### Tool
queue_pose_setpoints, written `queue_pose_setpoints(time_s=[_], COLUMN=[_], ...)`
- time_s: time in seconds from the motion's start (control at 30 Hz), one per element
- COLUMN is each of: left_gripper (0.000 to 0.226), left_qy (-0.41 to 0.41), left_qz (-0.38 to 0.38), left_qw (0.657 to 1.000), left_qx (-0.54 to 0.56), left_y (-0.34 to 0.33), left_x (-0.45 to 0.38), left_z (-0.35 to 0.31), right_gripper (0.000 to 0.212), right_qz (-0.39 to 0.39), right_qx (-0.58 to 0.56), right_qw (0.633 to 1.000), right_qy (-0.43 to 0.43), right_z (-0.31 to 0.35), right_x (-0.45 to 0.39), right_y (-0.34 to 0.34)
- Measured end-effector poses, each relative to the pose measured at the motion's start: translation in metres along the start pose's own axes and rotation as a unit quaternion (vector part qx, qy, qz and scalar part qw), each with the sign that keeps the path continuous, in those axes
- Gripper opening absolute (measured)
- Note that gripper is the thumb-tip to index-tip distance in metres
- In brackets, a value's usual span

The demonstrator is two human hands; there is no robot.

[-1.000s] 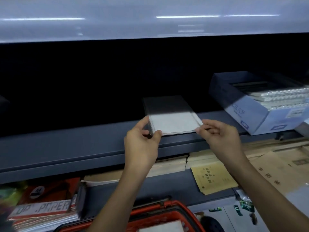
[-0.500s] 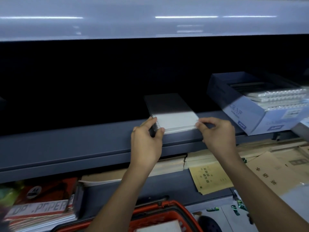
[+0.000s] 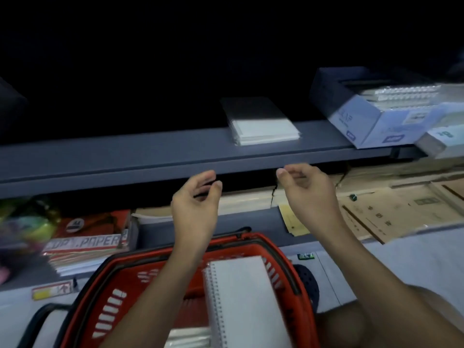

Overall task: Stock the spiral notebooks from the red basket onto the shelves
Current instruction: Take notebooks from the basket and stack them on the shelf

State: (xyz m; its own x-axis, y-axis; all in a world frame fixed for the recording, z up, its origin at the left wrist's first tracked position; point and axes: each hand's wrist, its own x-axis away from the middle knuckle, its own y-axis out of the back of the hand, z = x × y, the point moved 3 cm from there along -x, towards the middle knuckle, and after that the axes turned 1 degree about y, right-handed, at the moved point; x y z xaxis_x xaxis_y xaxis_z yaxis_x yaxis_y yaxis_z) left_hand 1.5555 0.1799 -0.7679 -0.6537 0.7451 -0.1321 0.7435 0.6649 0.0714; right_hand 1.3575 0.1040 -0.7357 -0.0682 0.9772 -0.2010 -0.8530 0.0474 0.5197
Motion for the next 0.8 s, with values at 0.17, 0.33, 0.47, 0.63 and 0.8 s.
queue_pose_setpoints(time_s=[0.17, 0.33, 0.47, 0.63, 0.8], left_gripper=[0.013, 0.032, 0.026, 0.027, 0.031], left_qy=[0.116, 0.214, 0.218, 0.233, 0.313], left_qz=[0.014, 0.073, 0.116, 0.1, 0.1], left_qw=[0.991, 0.96, 0.932, 0.934, 0.937], left_qx=[-0.059, -0.165, -0.264, -0.252, -0.116], left_y=[0.021, 0.034, 0.041, 0.044, 0.051], left_x=[0.065, 0.128, 0.148, 0.155, 0.164], left_z=[0.066, 0.125, 0.14, 0.13, 0.123], right_gripper=[0.029, 0.046, 0.037, 0.035, 0.012], right_qz=[0.1, 0.2, 0.295, 0.329, 0.309], right_qx=[-0.005, 0.082, 0.108, 0.161, 0.111], right_qw=[0.987, 0.949, 0.904, 0.893, 0.896], right_qy=[-0.124, -0.229, -0.291, -0.261, -0.298], right_z=[-0.042, -0.102, -0.114, -0.114, -0.108], right_x=[0.061, 0.137, 0.161, 0.172, 0.172], right_y=[-0.019, -0.044, -0.052, -0.063, -0.052])
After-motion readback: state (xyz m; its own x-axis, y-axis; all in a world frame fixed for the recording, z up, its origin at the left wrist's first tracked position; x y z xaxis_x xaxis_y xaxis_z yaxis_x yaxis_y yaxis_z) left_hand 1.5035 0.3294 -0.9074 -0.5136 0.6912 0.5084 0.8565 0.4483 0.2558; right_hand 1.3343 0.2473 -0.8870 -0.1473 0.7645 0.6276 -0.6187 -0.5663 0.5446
